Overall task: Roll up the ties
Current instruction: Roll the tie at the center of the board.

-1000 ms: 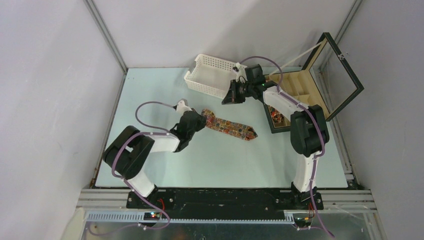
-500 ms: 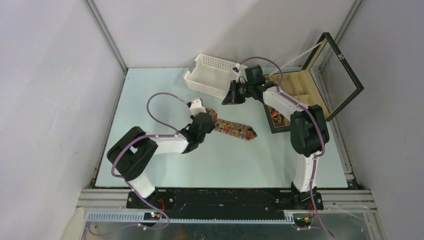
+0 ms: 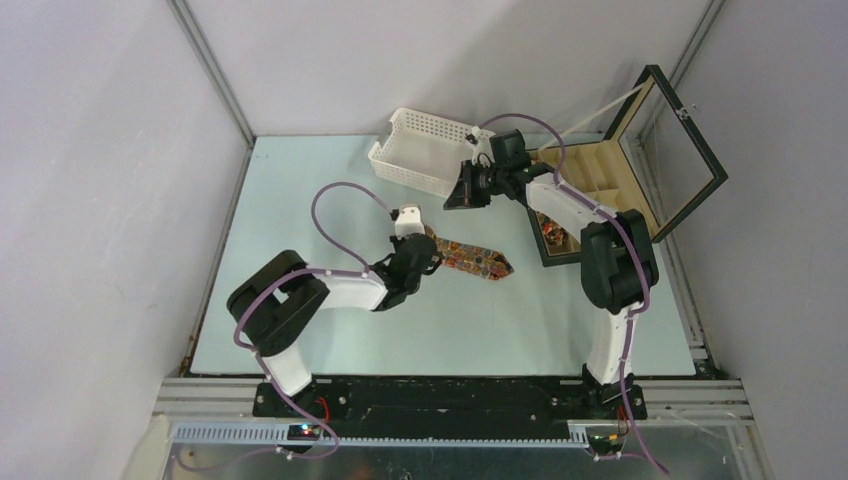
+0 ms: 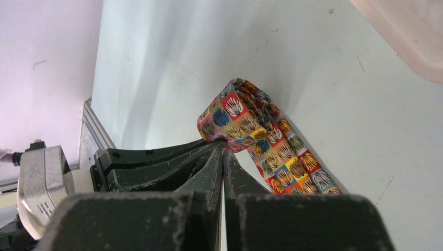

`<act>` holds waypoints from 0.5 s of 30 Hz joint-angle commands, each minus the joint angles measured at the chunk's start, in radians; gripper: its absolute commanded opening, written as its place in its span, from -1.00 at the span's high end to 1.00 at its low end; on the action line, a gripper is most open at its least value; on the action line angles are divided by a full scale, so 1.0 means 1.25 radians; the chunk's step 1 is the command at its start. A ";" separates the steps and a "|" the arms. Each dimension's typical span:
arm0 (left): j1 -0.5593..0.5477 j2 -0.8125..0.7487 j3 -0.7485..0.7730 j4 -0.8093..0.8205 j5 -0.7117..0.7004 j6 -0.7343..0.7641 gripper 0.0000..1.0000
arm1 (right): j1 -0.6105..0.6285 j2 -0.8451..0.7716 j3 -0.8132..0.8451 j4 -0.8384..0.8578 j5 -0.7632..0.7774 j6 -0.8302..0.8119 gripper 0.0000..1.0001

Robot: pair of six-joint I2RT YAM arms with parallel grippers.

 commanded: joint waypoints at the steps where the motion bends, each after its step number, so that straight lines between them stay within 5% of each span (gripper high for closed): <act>1: -0.022 0.002 0.028 0.000 -0.067 0.068 1.00 | 0.001 -0.015 0.003 0.031 -0.009 0.004 1.00; 15: -0.072 0.074 0.098 -0.041 -0.120 0.129 1.00 | 0.001 -0.010 0.006 0.023 -0.018 0.002 1.00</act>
